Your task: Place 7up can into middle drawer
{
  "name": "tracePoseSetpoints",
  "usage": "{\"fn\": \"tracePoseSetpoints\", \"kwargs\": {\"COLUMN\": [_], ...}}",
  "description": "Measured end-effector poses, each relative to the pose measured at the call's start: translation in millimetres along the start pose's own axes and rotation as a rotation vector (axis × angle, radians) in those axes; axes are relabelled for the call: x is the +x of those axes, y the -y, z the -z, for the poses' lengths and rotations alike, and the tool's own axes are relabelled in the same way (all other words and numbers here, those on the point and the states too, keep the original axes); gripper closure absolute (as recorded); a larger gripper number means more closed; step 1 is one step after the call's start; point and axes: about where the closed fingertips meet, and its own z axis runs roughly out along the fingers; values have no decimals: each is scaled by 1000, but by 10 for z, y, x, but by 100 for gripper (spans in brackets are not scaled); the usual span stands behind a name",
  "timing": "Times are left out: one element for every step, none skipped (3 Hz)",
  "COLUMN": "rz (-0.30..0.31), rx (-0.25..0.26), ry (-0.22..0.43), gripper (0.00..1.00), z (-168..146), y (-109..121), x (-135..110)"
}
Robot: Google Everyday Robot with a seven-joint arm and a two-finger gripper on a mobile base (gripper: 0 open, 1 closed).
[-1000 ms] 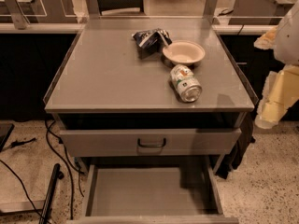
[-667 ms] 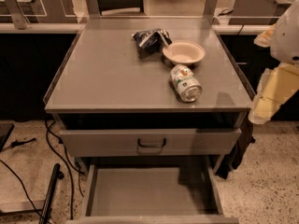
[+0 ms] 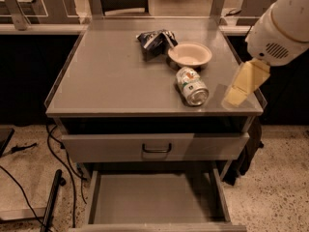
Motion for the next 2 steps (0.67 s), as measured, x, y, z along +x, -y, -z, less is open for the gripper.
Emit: {"fn": "tracePoseSetpoints", "kwargs": {"rz": [-72, -133], "rx": [18, 29], "ry": [34, 50], "gripper": [0, 0], "z": [-286, -528], "y": [192, 305], "x": [-160, -286]}}
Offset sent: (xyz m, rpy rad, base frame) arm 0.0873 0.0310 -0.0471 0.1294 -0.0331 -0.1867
